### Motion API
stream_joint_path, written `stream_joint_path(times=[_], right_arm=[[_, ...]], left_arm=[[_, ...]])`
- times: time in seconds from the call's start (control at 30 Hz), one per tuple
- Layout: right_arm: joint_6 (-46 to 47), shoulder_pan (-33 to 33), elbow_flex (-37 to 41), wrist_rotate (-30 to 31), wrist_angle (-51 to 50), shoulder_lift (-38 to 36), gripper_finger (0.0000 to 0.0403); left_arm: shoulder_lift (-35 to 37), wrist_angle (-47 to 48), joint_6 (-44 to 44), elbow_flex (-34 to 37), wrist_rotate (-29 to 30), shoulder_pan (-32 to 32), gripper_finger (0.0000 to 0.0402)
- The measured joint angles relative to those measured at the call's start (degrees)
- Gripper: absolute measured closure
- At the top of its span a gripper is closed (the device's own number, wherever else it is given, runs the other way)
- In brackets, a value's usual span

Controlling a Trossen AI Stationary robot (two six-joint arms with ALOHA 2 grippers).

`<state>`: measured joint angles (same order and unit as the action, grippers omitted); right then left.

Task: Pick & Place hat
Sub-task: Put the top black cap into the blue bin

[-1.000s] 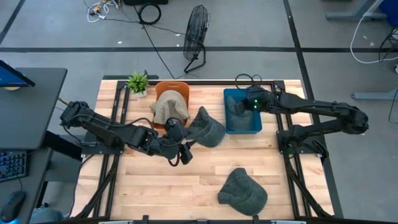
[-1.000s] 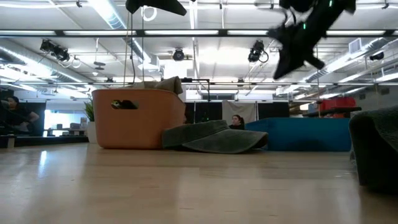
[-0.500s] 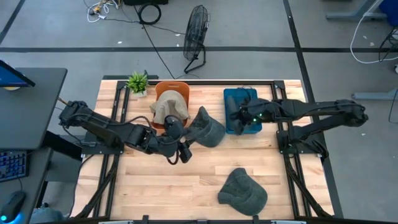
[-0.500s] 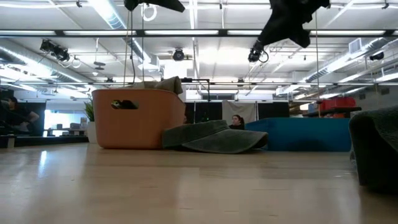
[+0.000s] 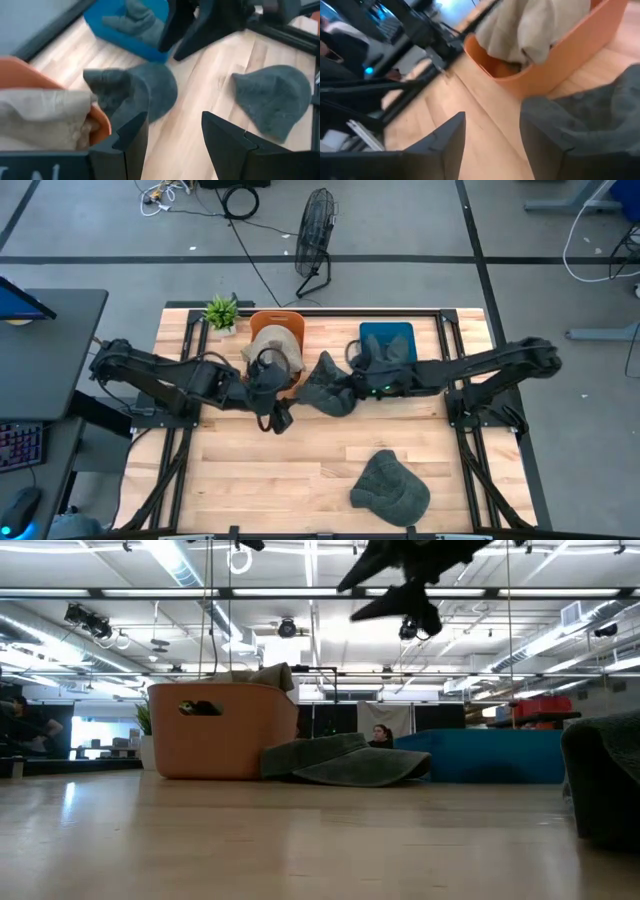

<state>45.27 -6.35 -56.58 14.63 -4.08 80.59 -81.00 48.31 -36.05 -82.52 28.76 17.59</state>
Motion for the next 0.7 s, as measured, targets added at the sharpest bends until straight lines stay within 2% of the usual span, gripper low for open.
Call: stream_joint_path(times=[0.1,0.23,0.37,0.53,0.7], right_arm=[[0.05,0.00,-1.44,-0.33,-0.61,3.99,0.0211],[-1.16,0.67,-6.86,-1.06,-6.86,8.35,0.0211],[-1.33,1.85,-15.52,-0.81,-17.49,13.94,0.0211],[3.22,4.83,-25.07,3.19,-36.88,21.05,0.0211],[3.88,8.65,-26.67,1.56,-35.28,25.13,0.0211]], left_arm=[[0.09,1.76,-0.81,-0.30,-2.32,-1.58,0.0213],[0.53,4.47,-1.14,-1.08,-2.85,-2.94,0.0213],[0.53,4.64,0.12,-2.98,-2.76,-3.44,0.0213],[0.53,4.38,2.50,-4.07,-2.78,-3.39,0.0213],[0.51,4.94,2.66,-4.07,-2.54,-3.39,0.0213]])
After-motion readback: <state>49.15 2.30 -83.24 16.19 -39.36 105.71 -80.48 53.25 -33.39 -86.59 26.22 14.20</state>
